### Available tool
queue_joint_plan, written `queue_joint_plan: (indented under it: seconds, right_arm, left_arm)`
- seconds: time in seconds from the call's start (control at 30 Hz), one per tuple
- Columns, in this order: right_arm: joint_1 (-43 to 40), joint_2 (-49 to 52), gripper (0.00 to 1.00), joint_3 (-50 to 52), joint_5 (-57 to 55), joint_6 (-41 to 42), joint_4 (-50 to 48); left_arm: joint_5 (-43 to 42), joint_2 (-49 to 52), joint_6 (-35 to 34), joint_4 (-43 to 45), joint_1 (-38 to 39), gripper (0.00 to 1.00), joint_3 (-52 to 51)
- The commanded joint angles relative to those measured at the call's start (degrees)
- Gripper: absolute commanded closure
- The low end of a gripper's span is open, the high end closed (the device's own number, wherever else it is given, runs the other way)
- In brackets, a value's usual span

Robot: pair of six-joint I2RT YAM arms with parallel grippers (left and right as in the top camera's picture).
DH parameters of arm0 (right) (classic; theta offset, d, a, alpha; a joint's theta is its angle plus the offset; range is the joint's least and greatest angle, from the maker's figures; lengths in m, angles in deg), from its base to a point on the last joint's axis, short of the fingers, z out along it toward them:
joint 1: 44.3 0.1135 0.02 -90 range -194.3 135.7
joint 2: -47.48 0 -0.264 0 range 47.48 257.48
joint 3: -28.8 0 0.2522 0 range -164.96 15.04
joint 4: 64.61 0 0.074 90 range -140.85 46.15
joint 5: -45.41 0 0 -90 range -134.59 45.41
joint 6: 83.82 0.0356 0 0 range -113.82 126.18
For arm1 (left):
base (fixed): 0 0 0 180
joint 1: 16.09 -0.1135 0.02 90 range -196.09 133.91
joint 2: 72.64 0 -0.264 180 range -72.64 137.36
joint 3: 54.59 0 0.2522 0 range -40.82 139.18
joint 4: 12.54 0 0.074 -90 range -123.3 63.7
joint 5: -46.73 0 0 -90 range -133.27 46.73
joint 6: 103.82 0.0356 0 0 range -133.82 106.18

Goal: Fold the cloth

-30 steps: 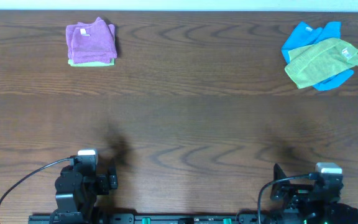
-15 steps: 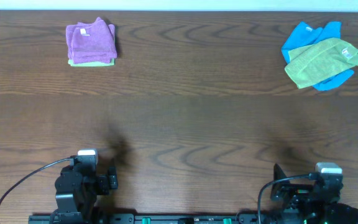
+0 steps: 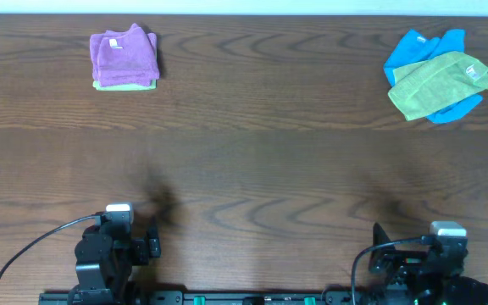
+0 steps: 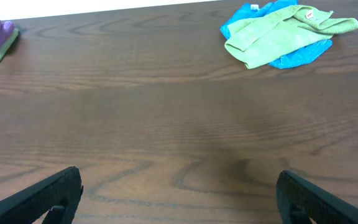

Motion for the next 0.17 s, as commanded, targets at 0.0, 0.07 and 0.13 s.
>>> queue_joint_plan:
  seconds: [0.0, 0.07, 0.13]
  right_arm:
    - [-0.50, -0.20, 0.01, 0.07, -0.61, -0.63, 0.02]
    - [-0.50, -0.20, 0.01, 0.07, -0.61, -0.63, 0.02]
    - [-0.50, -0.20, 0.01, 0.07, -0.61, -0.63, 0.02]
  left_arm:
    - [0.15, -0.48, -0.04, -3.21, -0.28, 0.05, -0.66]
    - [0.15, -0.48, -0.04, -3.21, -0.28, 0.05, -0.66]
    - [0.15, -0.48, -0.04, -3.21, -0.28, 0.05, -0.66]
